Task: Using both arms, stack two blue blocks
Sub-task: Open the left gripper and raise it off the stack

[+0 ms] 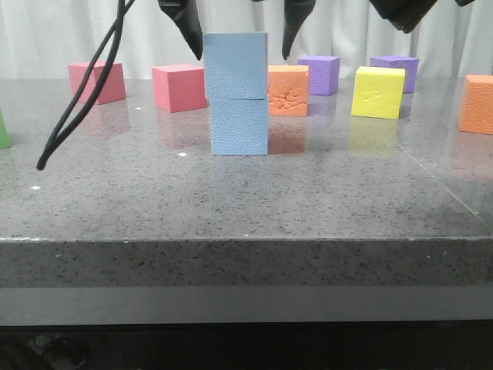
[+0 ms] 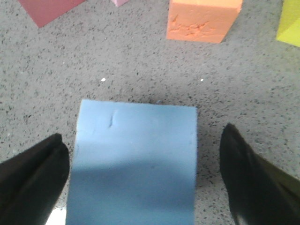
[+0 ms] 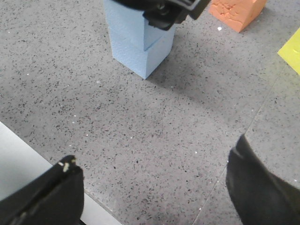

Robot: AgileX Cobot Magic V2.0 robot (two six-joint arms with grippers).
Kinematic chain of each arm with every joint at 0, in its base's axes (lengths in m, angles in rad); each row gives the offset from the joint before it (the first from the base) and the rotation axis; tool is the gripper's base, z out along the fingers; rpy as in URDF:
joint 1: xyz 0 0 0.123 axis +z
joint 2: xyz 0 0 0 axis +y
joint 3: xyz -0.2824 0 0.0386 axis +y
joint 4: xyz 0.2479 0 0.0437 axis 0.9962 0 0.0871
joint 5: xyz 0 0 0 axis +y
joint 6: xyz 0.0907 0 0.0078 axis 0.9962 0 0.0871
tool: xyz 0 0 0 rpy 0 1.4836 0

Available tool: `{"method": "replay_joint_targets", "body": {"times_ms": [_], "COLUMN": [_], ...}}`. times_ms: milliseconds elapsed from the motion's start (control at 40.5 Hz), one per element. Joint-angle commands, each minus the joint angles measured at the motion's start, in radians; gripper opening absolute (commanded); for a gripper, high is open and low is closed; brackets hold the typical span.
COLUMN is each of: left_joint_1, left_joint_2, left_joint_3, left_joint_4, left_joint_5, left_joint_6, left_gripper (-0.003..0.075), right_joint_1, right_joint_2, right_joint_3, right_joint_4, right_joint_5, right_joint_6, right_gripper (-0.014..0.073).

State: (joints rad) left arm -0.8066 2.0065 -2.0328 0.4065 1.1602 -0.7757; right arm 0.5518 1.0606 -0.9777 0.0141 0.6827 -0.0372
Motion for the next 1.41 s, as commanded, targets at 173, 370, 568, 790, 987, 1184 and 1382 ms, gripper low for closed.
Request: {"method": "replay_joint_targets", "body": {"times_ms": [173,370,568,790,987,1184,1382], "left_joint_1": [-0.010,0.022,0.144,0.264,0.427,0.552,0.568], "left_joint_2": [-0.161,-0.268,-0.409,-0.635,-0.874,-1.055,-1.151], "left_joint_3": [-0.088,-0.033,0.138,0.453,0.797,1.053,1.203], "left_joint_4": [-0.037,-0.123,-0.420,-0.586,-0.880,-1.093,-1.187], "left_joint_5": [0.013,0.019,-0.076,-0.213,-0.314,-0.338,-0.389], "left_joint_6": [0.290,0.489,0.755,0.954,1.285,1.527,1.616], "left_gripper": [0.0633,0.0633,0.0633,0.0633,0.0633,0.0633,0.0632], "right_joint_1": [-0.005,-0.005,-0.005,-0.005,-0.005,-0.005,-0.005], "right_joint_2": [-0.024,-0.024,-0.024,-0.024,-0.024,-0.024,-0.064], "right_joint_3": [-0.023,-0.023,-0.023,-0.023,-0.023,-0.023,-0.021], "right_joint_4": [0.002,0.002,0.002,0.002,0.015,0.023,0.034], "right_joint_5": [-0.058,-0.058,-0.058,-0.058,-0.051,-0.053,-0.095], "right_joint_6": [-0.006,-0.006,-0.006,-0.006,-0.006,-0.006,0.037], "right_gripper": [0.0624,0.0624,0.0624,0.0624,0.0624,0.0624,0.0624]}}
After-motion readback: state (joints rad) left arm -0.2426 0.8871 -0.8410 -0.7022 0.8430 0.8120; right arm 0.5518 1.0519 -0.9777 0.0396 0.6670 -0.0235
